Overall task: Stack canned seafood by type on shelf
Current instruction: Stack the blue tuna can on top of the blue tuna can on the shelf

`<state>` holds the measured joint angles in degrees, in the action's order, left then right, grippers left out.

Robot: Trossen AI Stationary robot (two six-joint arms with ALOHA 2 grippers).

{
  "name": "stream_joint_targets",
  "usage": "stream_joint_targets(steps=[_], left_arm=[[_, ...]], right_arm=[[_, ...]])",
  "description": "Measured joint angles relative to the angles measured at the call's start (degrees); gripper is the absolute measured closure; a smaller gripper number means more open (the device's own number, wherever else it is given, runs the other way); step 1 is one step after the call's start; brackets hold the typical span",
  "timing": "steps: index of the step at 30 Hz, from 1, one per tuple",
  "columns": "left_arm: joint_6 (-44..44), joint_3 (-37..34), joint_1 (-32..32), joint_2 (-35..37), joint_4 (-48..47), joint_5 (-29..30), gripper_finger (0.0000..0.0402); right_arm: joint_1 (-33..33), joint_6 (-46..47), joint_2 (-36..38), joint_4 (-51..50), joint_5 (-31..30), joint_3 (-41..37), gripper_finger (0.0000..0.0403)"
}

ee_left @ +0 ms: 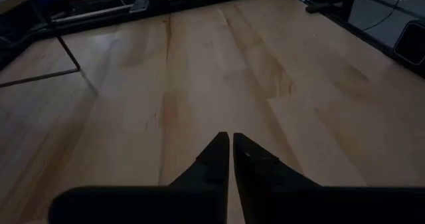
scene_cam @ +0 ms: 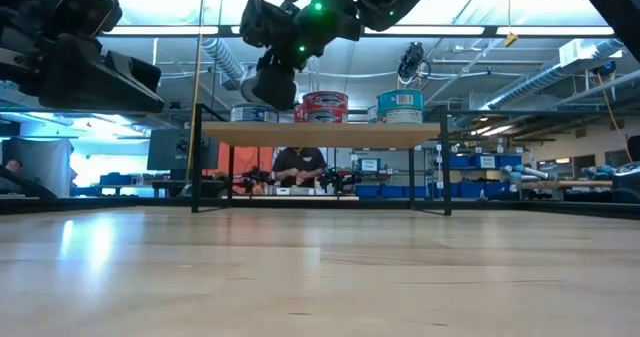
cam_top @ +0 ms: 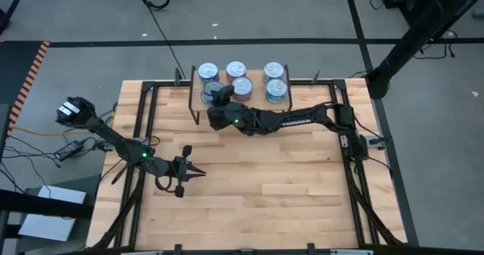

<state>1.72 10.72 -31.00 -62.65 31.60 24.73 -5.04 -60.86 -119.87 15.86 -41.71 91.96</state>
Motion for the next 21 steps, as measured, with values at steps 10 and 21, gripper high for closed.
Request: stream_joint_targets(steps=[10,21], left_arm=[[0.0,0.0,0.0,0.0,0.3,0.0,0.0377],[0.0,0.0,0.0,0.0,0.2,0.0,0.0377]], right_arm=[[-1.1,10.0,0.0,-1.3,4.1,0.0,0.0239],[-1.4,18.4,0.0,-3.1,4.3,0.0,0.0146]])
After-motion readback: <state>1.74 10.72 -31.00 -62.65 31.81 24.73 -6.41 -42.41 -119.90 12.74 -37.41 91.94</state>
